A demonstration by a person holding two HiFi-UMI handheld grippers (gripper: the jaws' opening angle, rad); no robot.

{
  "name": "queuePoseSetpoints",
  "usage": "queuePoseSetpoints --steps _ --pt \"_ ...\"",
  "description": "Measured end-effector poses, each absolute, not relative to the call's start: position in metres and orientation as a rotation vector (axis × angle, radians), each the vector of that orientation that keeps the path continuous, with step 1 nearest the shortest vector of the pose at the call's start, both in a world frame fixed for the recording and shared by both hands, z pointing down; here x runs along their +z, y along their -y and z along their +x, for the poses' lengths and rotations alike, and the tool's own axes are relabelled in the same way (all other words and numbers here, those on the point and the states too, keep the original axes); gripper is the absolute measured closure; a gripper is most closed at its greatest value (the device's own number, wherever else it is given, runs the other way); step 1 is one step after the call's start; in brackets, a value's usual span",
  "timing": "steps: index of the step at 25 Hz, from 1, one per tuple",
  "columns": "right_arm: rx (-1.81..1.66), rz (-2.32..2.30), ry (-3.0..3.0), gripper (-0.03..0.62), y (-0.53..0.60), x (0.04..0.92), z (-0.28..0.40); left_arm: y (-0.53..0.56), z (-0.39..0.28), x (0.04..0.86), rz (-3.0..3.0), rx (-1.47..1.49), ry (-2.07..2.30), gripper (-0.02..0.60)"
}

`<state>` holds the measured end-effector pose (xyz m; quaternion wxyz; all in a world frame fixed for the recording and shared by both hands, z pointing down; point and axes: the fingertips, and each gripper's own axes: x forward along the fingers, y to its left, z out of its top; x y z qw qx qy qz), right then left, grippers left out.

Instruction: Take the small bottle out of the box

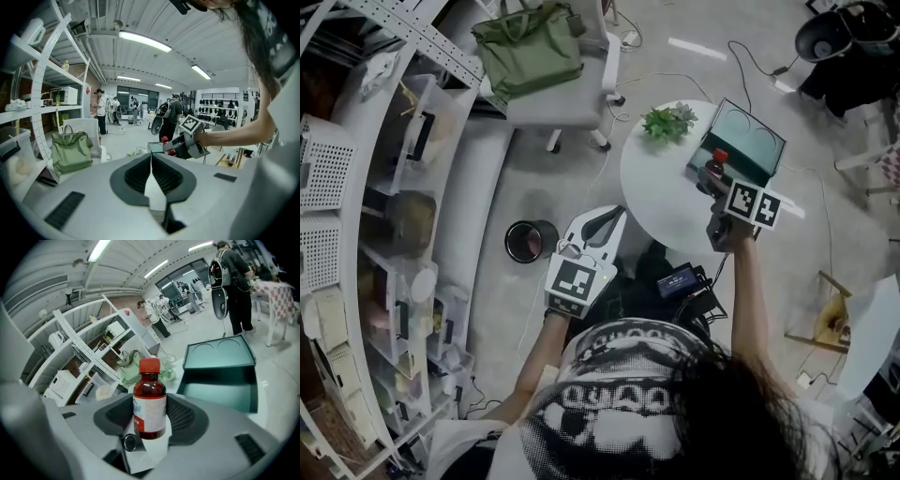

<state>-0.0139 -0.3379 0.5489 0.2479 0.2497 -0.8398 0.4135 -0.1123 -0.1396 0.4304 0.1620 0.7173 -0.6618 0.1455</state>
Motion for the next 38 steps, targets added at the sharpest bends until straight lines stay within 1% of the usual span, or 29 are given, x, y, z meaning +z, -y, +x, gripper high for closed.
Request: queuePoseSetpoints --steps 7,12,18,29,38 --pt "1.199 0.664 2.374 0.373 0.246 0.512 -0.037 0.087 -0.136 0.433 2.071 0.331 1.853 0.566" --pt "1.233 0.66 2.375 0.373 0.187 0.507 -0.042 0.052 -0.151 0.45 2.084 0.372 1.802 0.566" --pt "1.221 0.676 2.349 0.373 0.144 0.509 -0.034 0.023 -0.156 0.468 2.132 0.44 1.713 0.566" --pt "1.221 0.622 2.335 0.373 0.091 0.503 -0.02 0.001 -0.135 0.477 2.146 0.355 1.641 0.566" --pt "1.201 0.552 2.328 0.373 0.067 0.5 0.014 -0.005 -0.111 0.477 2.138 0.367 1.678 0.566"
